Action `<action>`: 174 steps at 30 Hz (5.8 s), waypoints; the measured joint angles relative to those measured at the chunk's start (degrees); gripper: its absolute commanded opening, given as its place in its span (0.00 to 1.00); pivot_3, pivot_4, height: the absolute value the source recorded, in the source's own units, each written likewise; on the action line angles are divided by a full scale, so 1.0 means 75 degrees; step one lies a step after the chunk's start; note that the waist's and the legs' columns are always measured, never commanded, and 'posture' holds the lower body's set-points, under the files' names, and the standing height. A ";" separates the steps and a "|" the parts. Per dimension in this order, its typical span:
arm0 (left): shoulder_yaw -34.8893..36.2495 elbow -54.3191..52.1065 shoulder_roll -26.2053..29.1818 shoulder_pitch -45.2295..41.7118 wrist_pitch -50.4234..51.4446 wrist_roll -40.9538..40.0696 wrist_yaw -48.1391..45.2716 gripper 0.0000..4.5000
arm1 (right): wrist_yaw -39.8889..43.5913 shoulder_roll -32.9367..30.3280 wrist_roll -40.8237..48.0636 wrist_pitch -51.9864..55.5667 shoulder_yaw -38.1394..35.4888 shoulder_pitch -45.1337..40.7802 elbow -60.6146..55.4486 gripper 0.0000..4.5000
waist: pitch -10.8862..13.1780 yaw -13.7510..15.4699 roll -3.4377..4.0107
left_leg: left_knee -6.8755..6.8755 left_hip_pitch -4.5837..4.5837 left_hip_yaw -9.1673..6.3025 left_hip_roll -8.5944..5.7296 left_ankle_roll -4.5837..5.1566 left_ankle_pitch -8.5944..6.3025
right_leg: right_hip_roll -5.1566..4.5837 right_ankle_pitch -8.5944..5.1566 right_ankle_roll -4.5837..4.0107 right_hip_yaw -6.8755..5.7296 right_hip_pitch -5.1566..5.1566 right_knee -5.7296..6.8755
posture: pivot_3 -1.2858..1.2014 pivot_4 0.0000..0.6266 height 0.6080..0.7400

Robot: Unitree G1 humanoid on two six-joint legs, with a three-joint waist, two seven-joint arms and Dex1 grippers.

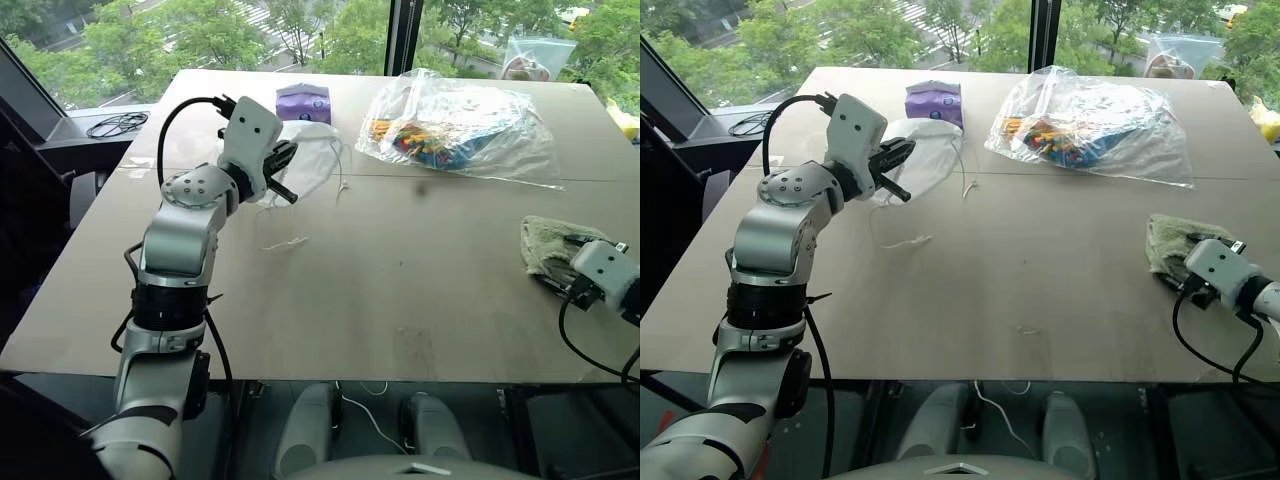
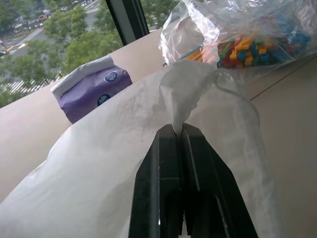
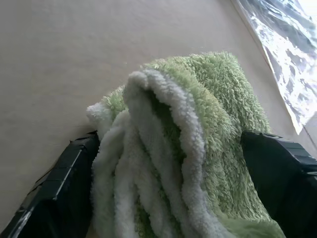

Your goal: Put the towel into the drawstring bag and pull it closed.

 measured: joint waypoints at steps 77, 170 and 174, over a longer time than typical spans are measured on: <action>-0.0503 0.1418 0.0306 -0.0634 -0.0109 -0.1951 -0.3290 0.00 | 0.0578 0.2704 -0.0994 -0.2279 0.4529 -0.3648 -0.1334 0.00 | 0.0038 -0.0192 -0.0062 | -0.0018 0.0034 -0.0003 0.0016 -0.0010 0.0004 | 0.0031 0.0011 0.0000 0.0033 0.0013 -0.0005 | 0.52 0.24 1.00; 0.0044 0.1622 -0.0489 -0.0988 0.0741 -0.3059 -0.2012 0.00 | 0.0006 0.2645 0.2382 0.5616 0.3214 -0.2415 -0.4178 0.72 | 0.0042 -0.0197 -0.0064 | -0.0031 -0.0007 0.0012 0.0025 -0.0005 0.0002 | 0.0034 0.0006 -0.0010 0.0065 -0.0089 0.0093 | 0.52 0.24 1.00; -0.0025 0.1652 -0.0503 -0.1003 0.0730 -0.3057 -0.2020 0.00 | -0.0400 0.2922 0.1466 0.4993 0.3645 -0.2265 -0.3409 0.72 | 0.0043 -0.0216 -0.0065 | -0.0030 -0.0007 0.0012 0.0029 -0.0005 0.0003 | 0.0040 0.0006 -0.0010 0.0065 -0.0091 0.0095 | 0.52 0.24 1.00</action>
